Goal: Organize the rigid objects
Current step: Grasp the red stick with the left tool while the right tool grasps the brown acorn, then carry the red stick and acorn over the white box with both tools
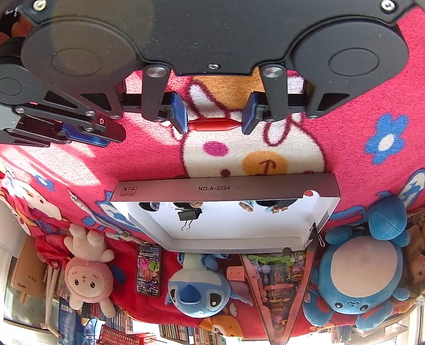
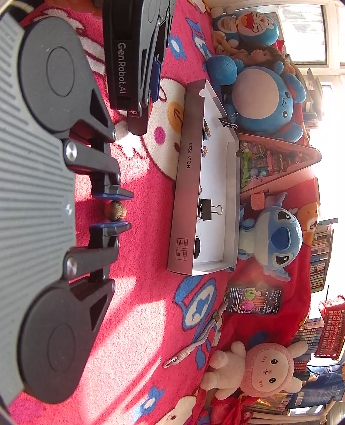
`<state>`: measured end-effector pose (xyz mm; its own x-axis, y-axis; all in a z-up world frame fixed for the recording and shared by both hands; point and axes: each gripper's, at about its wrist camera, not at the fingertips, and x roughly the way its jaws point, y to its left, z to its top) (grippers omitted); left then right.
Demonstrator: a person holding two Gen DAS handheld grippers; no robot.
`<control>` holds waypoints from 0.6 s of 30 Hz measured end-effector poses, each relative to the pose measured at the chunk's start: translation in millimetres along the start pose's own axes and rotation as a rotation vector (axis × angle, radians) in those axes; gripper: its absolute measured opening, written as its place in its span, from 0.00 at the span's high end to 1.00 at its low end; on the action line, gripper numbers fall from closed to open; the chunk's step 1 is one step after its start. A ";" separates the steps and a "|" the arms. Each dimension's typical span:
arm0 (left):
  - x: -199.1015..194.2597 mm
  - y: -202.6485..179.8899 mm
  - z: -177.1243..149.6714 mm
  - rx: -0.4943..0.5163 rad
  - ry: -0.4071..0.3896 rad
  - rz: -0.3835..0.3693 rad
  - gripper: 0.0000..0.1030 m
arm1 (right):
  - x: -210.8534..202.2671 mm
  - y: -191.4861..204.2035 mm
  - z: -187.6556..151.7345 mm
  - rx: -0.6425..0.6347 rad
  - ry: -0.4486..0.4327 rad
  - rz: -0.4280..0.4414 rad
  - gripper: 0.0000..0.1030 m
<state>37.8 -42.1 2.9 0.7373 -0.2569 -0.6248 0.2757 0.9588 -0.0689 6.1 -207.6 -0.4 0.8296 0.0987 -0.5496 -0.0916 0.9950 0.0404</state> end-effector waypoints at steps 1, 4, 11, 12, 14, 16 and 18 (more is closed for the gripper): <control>-0.1 0.6 1.1 -0.001 -0.003 0.005 0.58 | 0.1 -0.1 1.3 0.004 -0.002 -0.002 0.80; 0.0 3.4 3.9 -0.009 -0.008 0.010 0.58 | 0.6 0.2 5.6 0.009 -0.006 -0.001 0.80; 1.8 11.3 13.1 -0.024 -0.017 0.027 0.58 | 4.8 2.7 16.7 0.020 -0.009 0.002 0.80; 2.2 13.2 15.0 -0.029 -0.019 0.030 0.58 | 6.3 2.5 18.9 0.026 -0.006 0.002 0.80; 3.1 15.8 17.9 -0.038 -0.021 0.035 0.58 | 8.4 2.8 22.1 0.034 -0.002 0.001 0.80; 3.9 19.5 21.4 -0.050 -0.024 0.039 0.58 | 10.2 3.8 25.1 0.035 -0.002 -0.002 0.80; 4.4 23.0 25.1 -0.060 -0.028 0.042 0.59 | 12.0 5.1 28.5 0.034 -0.005 -0.002 0.80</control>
<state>62.9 -24.2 18.0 0.7649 -0.2187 -0.6058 0.2071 0.9742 -0.0901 31.3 -200.8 16.9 0.8327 0.0964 -0.5452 -0.0711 0.9952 0.0673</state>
